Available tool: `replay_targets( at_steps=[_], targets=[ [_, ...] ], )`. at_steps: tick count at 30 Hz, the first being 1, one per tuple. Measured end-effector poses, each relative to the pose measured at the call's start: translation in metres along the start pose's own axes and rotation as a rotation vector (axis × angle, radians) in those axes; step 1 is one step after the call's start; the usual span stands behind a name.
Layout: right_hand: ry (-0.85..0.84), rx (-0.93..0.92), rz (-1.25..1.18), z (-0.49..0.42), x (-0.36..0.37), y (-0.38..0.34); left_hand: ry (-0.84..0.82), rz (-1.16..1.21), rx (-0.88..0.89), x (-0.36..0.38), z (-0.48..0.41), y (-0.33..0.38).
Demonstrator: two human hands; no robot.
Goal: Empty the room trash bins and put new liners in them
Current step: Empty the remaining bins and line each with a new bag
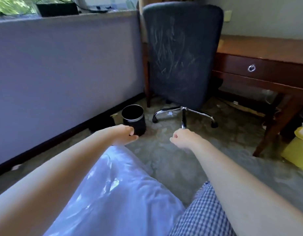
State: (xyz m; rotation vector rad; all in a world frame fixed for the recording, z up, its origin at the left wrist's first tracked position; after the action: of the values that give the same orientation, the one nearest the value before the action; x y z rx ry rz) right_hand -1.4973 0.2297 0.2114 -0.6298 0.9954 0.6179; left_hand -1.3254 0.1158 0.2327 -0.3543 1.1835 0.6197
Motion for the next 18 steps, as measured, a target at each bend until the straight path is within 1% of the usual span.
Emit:
replay_targets(
  at_steps=[3, 7, 9, 11, 13, 15, 16, 17, 18],
  targets=[
    [-0.037, -0.100, -0.018, 0.018, 0.020, -0.060, 0.013, 0.027, -0.123, 0.017, 0.050, -0.060],
    [-0.093, -0.198, -0.008, 0.042, 0.056, -0.118, -0.003, 0.108, -0.287, 0.057, 0.107, -0.116],
    [-0.132, -0.221, -0.010, 0.050, 0.081, -0.138, 0.058, 0.127, -0.359, 0.078, 0.129, -0.133],
    [-0.229, -0.200, -0.091, 0.060, 0.107, -0.149, 0.146, 0.171, -0.420, 0.095, 0.147, -0.143],
    [-0.375, -0.134, -0.208, 0.073, 0.133, -0.155, 0.219, 0.356, -0.477, 0.115, 0.159, -0.150],
    [-0.522, -0.061, -0.281, 0.087, 0.158, -0.156, 0.275, 0.690, -0.473, 0.144, 0.158, -0.154],
    [-0.571, -0.041, -0.308, 0.094, 0.169, -0.156, 0.262, 0.821, -0.471, 0.158, 0.156, -0.153],
    [-0.604, -0.023, -0.336, 0.099, 0.178, -0.156, 0.233, 0.900, -0.467, 0.170, 0.155, -0.149],
    [-0.629, -0.009, -0.376, 0.104, 0.186, -0.156, 0.183, 0.925, -0.468, 0.181, 0.152, -0.146]
  ],
)
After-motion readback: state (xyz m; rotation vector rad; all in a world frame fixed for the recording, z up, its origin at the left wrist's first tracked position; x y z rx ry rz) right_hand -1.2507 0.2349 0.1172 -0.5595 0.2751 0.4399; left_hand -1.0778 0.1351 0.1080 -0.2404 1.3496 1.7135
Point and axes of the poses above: each hand's wrist, its own z-axis away from the middle knuckle, its own x-axis out of the palm, y = z × x, the point moved 7 cm from there along -z, towards the middle knuckle, and after that the axes turned 10 degrees about x, right-handed, at the moved point
